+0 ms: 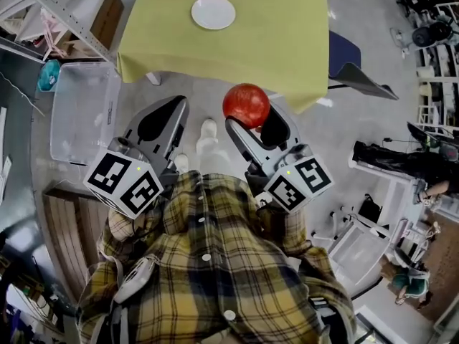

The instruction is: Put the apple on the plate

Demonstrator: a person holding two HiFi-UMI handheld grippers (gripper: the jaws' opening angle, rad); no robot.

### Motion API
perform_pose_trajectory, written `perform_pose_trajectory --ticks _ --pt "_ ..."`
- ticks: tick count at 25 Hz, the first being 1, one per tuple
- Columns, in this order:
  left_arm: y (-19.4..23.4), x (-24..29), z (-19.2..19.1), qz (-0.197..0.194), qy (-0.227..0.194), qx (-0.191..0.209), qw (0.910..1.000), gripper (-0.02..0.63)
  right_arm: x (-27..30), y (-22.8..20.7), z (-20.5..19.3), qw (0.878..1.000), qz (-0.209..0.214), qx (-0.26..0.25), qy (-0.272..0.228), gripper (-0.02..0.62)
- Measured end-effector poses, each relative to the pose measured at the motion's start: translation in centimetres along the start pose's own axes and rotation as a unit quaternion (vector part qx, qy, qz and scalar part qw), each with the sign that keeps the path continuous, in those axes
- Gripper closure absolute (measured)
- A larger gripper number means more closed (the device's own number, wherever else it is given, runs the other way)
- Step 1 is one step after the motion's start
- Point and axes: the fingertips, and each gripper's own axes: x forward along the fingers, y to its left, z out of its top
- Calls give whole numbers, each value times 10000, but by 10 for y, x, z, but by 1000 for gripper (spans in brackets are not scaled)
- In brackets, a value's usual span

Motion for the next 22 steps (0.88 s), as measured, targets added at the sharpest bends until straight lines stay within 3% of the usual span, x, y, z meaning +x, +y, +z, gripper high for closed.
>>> perform_pose_trajectory --ticks 10,22 --pt "8 85 44 166 -269 91 9995 598 34 -70 61 9995 243 -195 -32 252" --pt "-3 144 60 274 -430 340 9981 598 40 -127 89 9984 465 -255 -172 252"
